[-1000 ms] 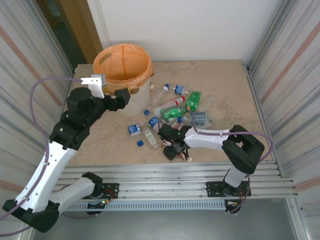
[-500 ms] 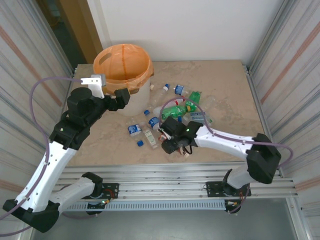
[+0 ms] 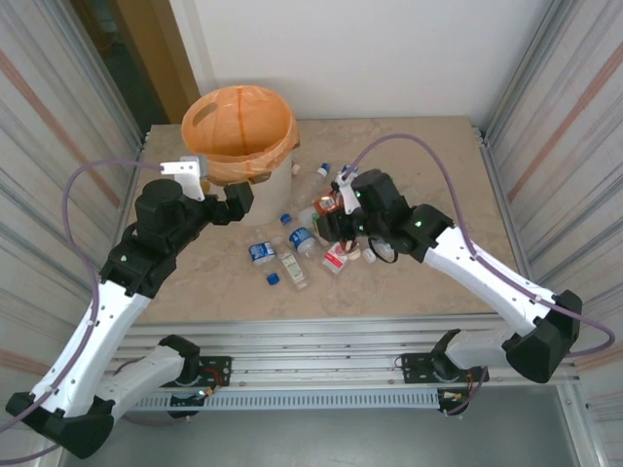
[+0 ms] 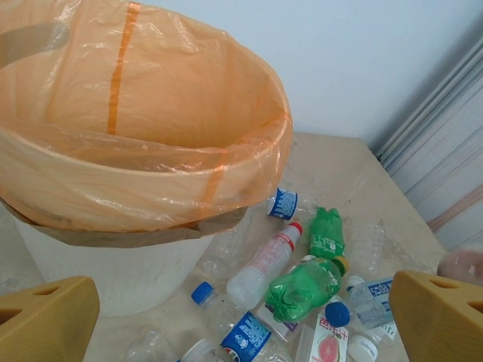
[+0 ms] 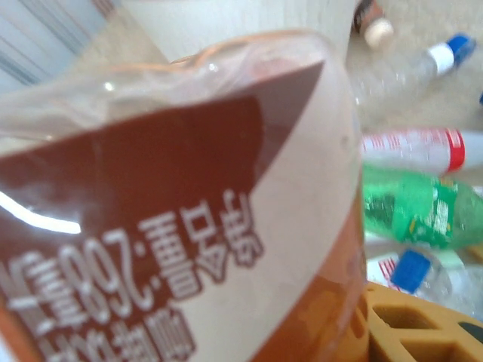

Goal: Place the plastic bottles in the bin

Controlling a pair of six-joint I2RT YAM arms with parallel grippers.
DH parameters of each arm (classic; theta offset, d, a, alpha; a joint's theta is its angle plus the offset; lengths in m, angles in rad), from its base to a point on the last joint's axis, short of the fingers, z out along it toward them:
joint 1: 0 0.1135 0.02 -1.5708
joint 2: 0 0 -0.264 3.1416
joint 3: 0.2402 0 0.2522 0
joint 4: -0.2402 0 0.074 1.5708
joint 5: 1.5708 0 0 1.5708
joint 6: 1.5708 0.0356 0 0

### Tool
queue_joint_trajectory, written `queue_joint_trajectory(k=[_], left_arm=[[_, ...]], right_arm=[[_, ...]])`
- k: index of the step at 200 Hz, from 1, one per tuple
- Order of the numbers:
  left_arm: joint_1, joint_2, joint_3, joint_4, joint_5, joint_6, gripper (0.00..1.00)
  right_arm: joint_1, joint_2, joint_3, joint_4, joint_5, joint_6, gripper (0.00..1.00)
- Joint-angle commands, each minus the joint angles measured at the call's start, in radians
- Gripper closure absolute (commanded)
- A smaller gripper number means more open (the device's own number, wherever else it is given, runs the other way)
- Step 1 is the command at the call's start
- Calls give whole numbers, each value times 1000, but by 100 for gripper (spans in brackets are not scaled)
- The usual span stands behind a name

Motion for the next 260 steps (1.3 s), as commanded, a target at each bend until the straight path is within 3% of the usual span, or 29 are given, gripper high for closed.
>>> queue_joint_trajectory(k=[1,57,114,177,220,260], left_arm=[[-5,-31,-30,15,48,-5,1],[-27,-20,-127,162,311,2,5],[-244,128,-196,448,274,33,11],[-279,288,-133,571,300,39,18],[-278,320,-121,584,236,27,30],[-277,314,-115,589,182,4,60]], right_arm=[[-59,1,58,97,-112,86,73],[-136,87,179,209,-231,176,75],[-145,152,188,360,-321,318,75],[-115,197,218,421,-359,377,75],[-82,202,216,443,-363,375,75],[-72,207,221,415,-358,370,75]])
